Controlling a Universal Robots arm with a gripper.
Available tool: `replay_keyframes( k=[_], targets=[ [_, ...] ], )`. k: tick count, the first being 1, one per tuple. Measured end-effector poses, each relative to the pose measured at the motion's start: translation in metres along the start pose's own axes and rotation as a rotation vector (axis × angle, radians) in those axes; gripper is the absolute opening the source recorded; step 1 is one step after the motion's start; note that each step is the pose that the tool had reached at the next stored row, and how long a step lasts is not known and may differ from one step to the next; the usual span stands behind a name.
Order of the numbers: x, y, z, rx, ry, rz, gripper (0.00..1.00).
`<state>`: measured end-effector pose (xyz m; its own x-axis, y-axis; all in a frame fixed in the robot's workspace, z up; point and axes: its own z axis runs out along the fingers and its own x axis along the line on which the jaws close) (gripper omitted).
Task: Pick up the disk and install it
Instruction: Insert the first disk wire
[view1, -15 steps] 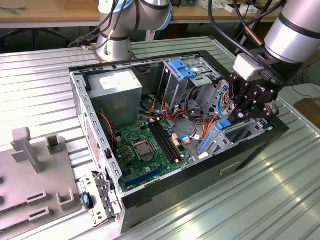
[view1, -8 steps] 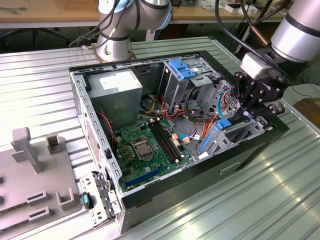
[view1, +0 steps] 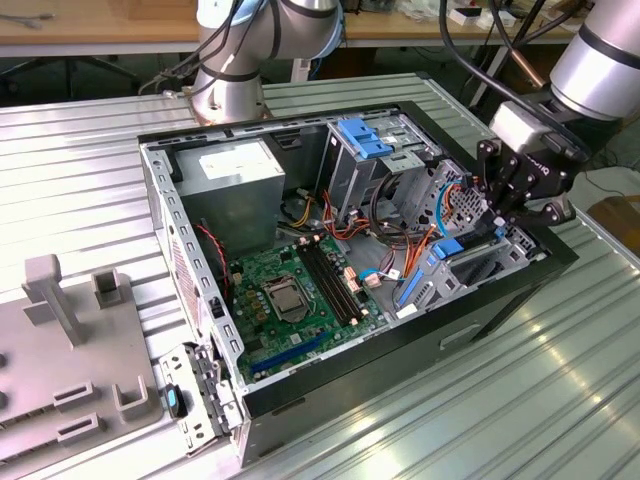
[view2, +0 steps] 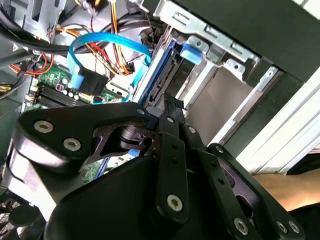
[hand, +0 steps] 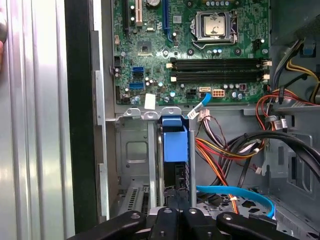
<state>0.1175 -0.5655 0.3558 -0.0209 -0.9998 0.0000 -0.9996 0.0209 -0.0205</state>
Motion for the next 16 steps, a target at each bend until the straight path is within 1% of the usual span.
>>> replay_keyframes(
  k=[1, 2, 3, 5, 8, 13, 14, 15, 16],
  targets=[
    [-0.0002, -0.0025, 0.0000, 0.0000, 0.0001, 0.000, 0.11],
    [-0.0006, -0.0075, 0.0001, 0.0000, 0.0001, 0.000, 0.11],
    [-0.0008, -0.0091, 0.0002, 0.0000, 0.0000, 0.000, 0.11],
    [-0.0018, -0.0148, 0.0003, 0.0000, -0.0001, -0.001, 0.11],
    [-0.0036, -0.0195, 0.0002, 0.0001, 0.0000, -0.002, 0.11],
    [-0.0094, -0.0235, -0.0005, 0.0006, 0.0006, -0.005, 0.11],
    [-0.0103, -0.0244, -0.0005, 0.0008, 0.0051, -0.005, 0.11],
    [-0.0111, -0.0250, -0.0004, 0.0010, 0.0129, -0.005, 0.11],
    [-0.0118, -0.0256, -0.0006, 0.0013, 0.0187, -0.005, 0.11]
  ],
)
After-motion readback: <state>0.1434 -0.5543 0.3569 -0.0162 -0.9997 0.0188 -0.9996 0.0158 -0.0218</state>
